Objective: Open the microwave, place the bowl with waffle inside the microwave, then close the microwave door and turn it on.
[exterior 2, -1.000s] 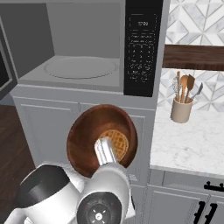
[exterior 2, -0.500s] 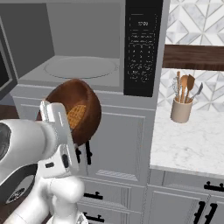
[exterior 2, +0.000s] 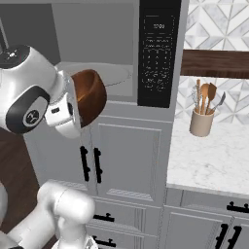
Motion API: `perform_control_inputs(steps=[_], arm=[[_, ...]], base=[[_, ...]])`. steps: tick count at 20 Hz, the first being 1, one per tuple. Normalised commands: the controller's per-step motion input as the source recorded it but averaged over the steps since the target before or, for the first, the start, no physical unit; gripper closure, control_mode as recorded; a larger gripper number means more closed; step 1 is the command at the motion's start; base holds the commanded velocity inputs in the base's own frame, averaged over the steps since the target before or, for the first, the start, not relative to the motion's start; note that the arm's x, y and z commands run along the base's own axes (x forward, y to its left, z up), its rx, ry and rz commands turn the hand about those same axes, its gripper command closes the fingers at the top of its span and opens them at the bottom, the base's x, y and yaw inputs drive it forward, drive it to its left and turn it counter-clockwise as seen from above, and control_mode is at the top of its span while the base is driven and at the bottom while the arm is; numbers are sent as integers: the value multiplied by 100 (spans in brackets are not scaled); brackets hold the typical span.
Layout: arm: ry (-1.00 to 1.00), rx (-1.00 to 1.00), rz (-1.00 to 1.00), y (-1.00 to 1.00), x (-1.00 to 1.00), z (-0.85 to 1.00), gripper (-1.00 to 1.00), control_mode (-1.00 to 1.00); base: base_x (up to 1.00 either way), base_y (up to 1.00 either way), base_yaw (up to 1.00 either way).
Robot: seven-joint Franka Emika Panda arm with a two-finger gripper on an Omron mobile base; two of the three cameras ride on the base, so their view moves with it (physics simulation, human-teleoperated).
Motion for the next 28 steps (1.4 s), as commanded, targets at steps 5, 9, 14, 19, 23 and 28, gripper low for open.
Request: perform_control_inputs(steps=[5, 9, 14, 19, 23, 28], arm=[[-13, 8, 0, 6, 64, 2, 100, -100], [-25, 14, 0, 15, 56, 0, 100, -100], [-6, 21, 0, 30, 77, 5, 100, -100], [5, 17, 0, 43, 84, 25, 100, -100], [5, 14, 0, 34, 96, 4, 100, -100], [2, 12, 0, 35, 99, -1, 100, -100]], base=[[0, 0, 0], [0, 0, 0], [0, 0, 0], [0, 0, 0], [0, 0, 0], [0, 0, 0]])
